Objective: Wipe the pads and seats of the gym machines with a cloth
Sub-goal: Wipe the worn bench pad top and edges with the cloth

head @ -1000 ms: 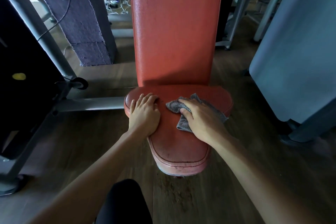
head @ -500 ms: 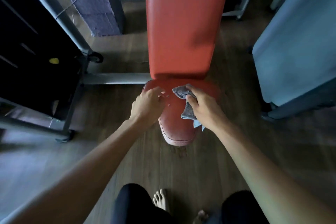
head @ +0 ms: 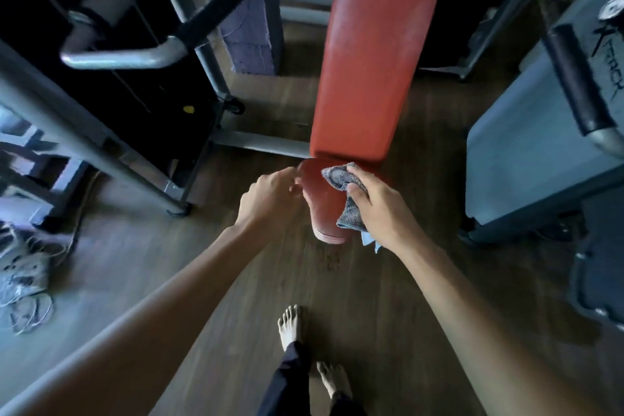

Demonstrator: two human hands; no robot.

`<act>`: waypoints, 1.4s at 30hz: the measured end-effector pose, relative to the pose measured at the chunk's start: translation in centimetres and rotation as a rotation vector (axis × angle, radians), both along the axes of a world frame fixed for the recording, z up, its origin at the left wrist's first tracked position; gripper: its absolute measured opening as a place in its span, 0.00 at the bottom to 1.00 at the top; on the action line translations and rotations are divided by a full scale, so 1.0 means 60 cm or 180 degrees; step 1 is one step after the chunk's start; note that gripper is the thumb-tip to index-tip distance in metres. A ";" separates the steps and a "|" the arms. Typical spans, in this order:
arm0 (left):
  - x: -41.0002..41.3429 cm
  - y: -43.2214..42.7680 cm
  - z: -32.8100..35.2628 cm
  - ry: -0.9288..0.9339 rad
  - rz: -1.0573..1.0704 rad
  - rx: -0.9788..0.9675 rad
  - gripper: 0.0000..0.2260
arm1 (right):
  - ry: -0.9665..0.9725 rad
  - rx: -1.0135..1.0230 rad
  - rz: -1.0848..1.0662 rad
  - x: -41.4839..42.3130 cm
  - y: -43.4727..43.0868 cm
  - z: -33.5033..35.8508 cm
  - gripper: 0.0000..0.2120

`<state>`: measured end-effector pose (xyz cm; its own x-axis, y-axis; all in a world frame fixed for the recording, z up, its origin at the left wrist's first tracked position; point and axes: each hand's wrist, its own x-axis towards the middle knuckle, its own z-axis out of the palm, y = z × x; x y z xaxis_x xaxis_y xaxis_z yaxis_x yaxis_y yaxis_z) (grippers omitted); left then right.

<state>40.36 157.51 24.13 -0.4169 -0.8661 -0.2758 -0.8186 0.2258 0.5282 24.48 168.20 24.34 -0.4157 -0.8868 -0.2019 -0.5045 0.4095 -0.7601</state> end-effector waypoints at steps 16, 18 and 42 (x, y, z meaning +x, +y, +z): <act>0.589 0.223 0.155 -0.0133 0.2318 -0.0308 0.14 | -0.0062 -0.0382 0.2544 0.502 -0.017 0.163 0.20; 0.673 0.244 0.153 -0.0121 0.2560 -0.0349 0.11 | -0.0047 -0.0420 0.2805 0.593 -0.024 0.161 0.19; 1.246 -0.082 0.131 0.0052 0.2798 -0.0339 0.10 | -0.0239 -0.0519 0.2803 1.189 -0.363 0.131 0.19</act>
<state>115.12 152.60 31.97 0.4084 -0.8958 -0.1753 -0.7118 -0.4327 0.5532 95.83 146.41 32.19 0.4376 -0.8981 -0.0450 -0.5315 -0.2180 -0.8185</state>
